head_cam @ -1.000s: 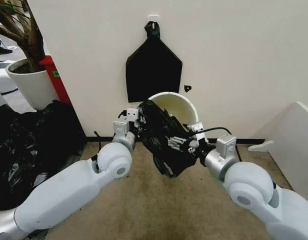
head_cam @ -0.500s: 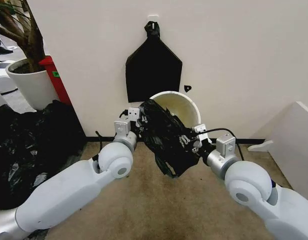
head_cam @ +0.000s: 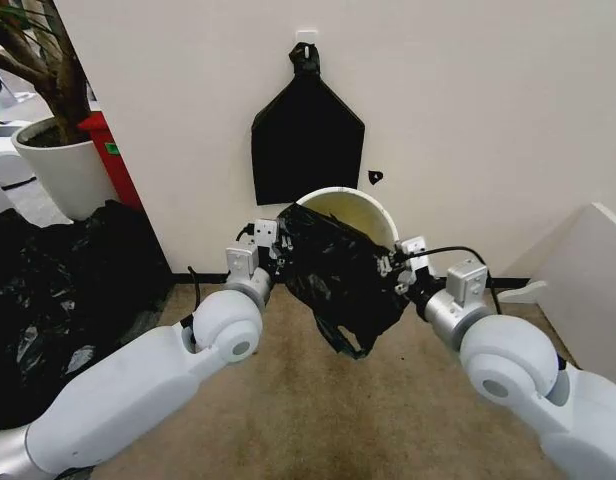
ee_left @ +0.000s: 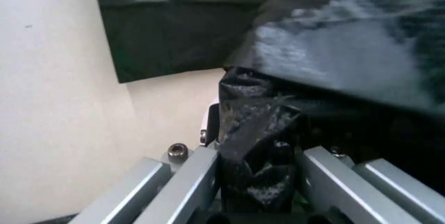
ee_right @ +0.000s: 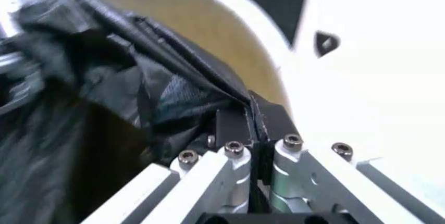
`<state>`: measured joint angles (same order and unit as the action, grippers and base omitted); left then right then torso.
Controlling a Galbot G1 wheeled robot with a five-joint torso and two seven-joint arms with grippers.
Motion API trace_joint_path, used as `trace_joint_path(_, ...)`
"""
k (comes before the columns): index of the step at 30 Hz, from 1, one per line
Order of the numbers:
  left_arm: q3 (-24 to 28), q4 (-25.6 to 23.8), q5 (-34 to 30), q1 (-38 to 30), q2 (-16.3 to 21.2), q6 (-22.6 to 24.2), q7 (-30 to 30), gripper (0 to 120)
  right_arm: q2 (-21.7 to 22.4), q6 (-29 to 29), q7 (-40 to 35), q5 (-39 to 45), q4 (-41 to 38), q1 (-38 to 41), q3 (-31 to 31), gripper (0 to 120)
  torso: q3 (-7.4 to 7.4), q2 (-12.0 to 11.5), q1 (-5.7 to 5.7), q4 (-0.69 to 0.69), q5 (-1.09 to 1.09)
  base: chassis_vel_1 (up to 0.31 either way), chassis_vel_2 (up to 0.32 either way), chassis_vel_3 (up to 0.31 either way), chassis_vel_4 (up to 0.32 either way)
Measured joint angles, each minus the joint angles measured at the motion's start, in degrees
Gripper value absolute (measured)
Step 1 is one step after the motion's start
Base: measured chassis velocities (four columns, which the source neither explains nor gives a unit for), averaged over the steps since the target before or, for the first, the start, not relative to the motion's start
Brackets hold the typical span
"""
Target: Place the garbage bag over the trash bin.
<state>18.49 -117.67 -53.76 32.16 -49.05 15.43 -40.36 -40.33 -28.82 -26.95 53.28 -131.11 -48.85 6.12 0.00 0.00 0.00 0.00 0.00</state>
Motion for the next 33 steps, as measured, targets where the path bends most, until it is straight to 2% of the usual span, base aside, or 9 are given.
trace_joint_path(9, -2.6, -2.1, 1.3, 2.7, 2.2, 0.3, 4.4, 1, 1.7, 2.0, 4.0, -0.7, 4.9, 8.2, 0.3, 0, 0.00, 0.0, 0.00, 0.00, 0.00, 0.000, 0.000, 0.000, 0.000)
trace_joint_path(17, -5.9, -3.5, 1.5, 5.3, 3.7, 0.5, 6.8, 1, 2.5, 2.7, 7.9, -0.5, 6.5, 9.3, 0.1, 0, 0.00, 0.0, 0.00, -0.02, 0.00, 0.000, 0.000, 0.000, 0.000)
trace_joint_path(21, -9.0, -4.4, 2.1, 7.8, 4.9, -0.4, 10.7, 1, 3.8, 4.0, 16.1, -1.3, 10.5, 10.8, -0.1, 0, 0.00, 0.0, 0.00, 0.00, 0.00, 0.000, 0.000, 0.000, 0.000)
trace_joint_path(29, -12.0, -5.6, 4.1, 12.2, 6.3, -1.2, 15.0, 1, 4.9, 3.6, 20.7, 1.1, 11.9, 13.3, -0.8, 0, 0.00, 0.0, 0.00, 0.01, -0.01, 0.000, 0.000, 0.000, 0.000)
trace_joint_path(30, -13.3, -6.3, 4.4, 13.9, 6.8, -1.2, 16.2, 1, 5.5, 3.7, 24.3, 1.2, 12.7, 13.9, -1.1, 0, 0.00, 0.0, 0.00, 0.00, 0.00, 0.000, 0.000, 0.000, 0.000)
trace_joint_path(33, -14.3, -6.5, 4.4, 14.9, 7.1, -0.9, 17.0, 1, 5.9, 4.5, 26.2, 2.4, 12.7, 14.1, -1.1, 0, 0.00, 0.0, 0.00, -0.02, 0.01, 0.000, 0.000, 0.000, 0.000)
